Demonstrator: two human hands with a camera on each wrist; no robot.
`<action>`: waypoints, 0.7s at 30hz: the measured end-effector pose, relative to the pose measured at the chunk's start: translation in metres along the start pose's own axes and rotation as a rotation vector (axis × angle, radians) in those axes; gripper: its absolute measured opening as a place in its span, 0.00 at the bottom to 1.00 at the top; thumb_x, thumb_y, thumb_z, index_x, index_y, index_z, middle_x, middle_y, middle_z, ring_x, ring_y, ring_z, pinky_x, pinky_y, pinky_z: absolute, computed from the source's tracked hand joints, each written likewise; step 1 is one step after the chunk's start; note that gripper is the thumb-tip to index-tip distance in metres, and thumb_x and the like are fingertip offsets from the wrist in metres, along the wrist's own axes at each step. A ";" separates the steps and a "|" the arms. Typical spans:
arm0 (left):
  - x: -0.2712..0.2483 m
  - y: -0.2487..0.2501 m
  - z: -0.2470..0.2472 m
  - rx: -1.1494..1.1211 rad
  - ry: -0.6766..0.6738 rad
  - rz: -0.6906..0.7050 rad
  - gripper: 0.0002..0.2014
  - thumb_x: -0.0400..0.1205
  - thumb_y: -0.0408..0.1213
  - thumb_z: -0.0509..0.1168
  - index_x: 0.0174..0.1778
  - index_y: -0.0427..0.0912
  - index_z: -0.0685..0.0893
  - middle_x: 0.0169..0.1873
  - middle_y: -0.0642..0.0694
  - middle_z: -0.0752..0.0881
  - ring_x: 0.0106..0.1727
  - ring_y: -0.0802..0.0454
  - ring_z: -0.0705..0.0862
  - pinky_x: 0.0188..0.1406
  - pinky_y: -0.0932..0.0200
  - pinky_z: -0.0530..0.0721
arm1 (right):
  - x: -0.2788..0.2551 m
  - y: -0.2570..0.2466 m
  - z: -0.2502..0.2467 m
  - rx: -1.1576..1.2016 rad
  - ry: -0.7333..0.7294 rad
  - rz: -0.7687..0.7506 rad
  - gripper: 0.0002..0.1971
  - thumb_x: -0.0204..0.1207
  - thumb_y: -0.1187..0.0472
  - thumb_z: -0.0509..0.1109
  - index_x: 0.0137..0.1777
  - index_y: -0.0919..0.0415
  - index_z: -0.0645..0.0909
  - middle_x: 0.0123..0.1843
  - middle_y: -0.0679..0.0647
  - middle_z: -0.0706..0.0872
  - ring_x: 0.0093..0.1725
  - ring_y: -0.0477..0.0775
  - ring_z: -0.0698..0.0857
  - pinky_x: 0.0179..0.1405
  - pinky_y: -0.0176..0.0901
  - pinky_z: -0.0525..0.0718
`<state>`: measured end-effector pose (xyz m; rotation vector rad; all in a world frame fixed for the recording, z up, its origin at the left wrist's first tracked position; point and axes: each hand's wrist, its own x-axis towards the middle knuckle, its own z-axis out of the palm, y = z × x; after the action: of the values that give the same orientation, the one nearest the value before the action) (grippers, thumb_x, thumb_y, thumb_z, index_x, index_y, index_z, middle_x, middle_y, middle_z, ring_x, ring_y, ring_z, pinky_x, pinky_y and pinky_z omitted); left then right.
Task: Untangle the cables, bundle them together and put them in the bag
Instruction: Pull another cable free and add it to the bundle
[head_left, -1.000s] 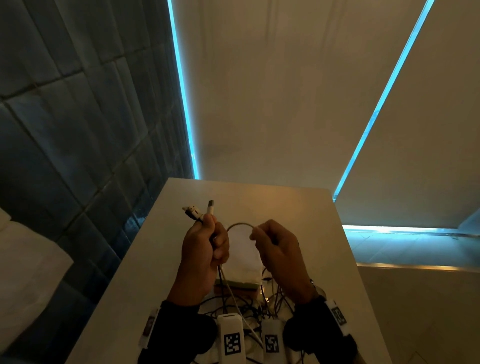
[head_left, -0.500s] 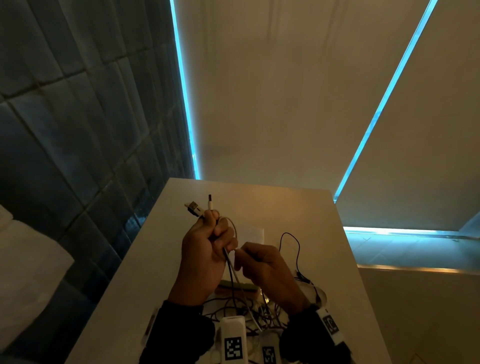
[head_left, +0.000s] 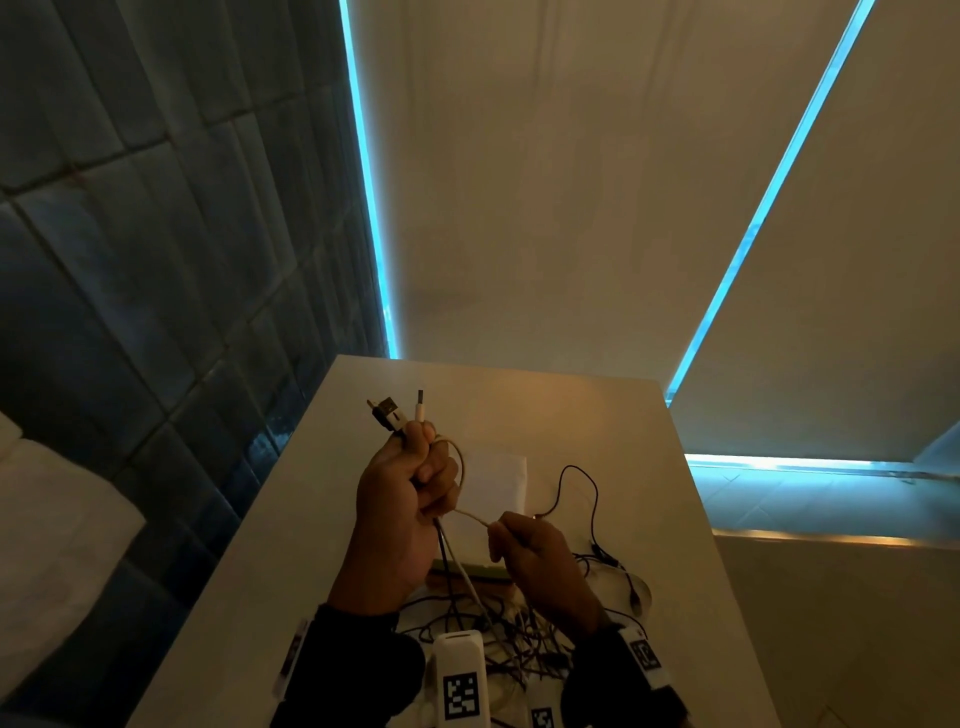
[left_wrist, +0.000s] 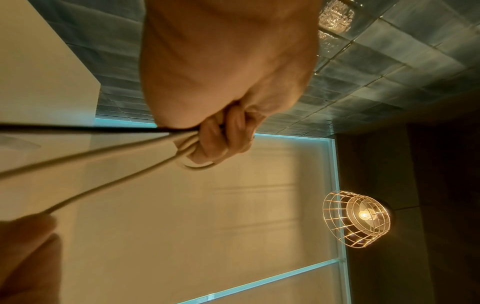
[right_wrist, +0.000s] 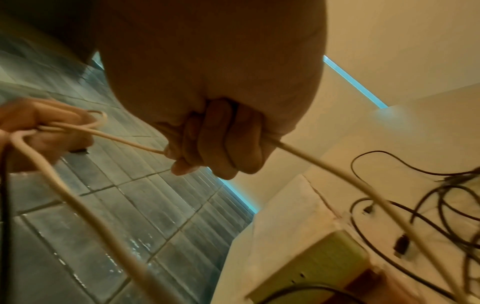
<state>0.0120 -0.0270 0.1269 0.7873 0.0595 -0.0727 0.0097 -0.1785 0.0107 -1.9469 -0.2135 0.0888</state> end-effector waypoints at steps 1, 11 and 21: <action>0.000 0.001 0.000 0.005 -0.001 0.000 0.13 0.86 0.40 0.50 0.37 0.41 0.70 0.19 0.53 0.65 0.16 0.61 0.59 0.13 0.66 0.57 | 0.000 0.007 0.000 -0.009 0.006 0.012 0.21 0.84 0.60 0.62 0.27 0.48 0.73 0.23 0.43 0.74 0.27 0.40 0.72 0.32 0.37 0.72; -0.001 0.005 -0.006 0.065 0.006 -0.013 0.14 0.87 0.40 0.50 0.37 0.41 0.71 0.18 0.53 0.64 0.16 0.61 0.58 0.15 0.65 0.55 | -0.008 0.037 0.003 -0.066 0.030 0.111 0.18 0.83 0.63 0.62 0.30 0.61 0.74 0.25 0.46 0.72 0.25 0.38 0.72 0.28 0.29 0.67; -0.005 0.003 -0.002 0.183 0.055 -0.067 0.14 0.88 0.40 0.50 0.36 0.43 0.70 0.18 0.54 0.65 0.17 0.60 0.59 0.18 0.64 0.53 | -0.004 0.027 -0.012 -0.018 0.237 0.279 0.15 0.81 0.64 0.62 0.33 0.63 0.81 0.28 0.52 0.79 0.29 0.48 0.76 0.32 0.44 0.74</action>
<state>0.0070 -0.0237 0.1279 0.9705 0.1327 -0.1211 0.0101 -0.1998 -0.0104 -1.9752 0.2149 0.0382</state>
